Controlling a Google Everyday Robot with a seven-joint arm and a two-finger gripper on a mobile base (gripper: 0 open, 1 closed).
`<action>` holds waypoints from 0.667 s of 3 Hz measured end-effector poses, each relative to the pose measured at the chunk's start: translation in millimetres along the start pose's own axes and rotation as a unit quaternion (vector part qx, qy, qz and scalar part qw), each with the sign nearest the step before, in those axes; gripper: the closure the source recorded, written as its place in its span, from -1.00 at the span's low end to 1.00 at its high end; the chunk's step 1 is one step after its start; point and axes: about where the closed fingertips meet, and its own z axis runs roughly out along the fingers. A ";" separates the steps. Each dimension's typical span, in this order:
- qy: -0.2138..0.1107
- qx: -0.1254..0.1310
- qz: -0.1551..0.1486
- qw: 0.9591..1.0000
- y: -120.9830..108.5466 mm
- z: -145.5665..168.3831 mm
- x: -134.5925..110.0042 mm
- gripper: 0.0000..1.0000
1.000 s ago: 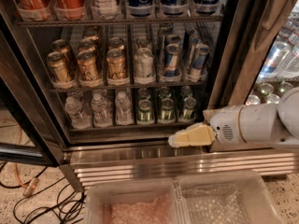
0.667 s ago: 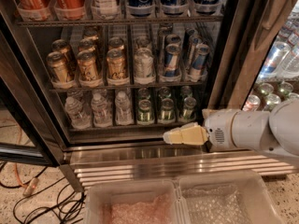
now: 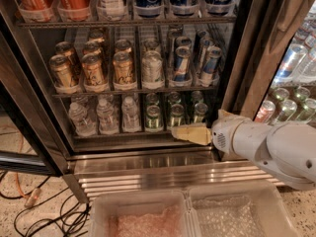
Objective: Pick redbull can from middle shelf of fridge
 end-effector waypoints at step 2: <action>-0.010 -0.006 0.012 1.000 3.9 6.6 -1.4 -1.00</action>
Offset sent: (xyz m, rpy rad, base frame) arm 0.0084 0.0119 -0.0038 0.0746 -0.0065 -0.0093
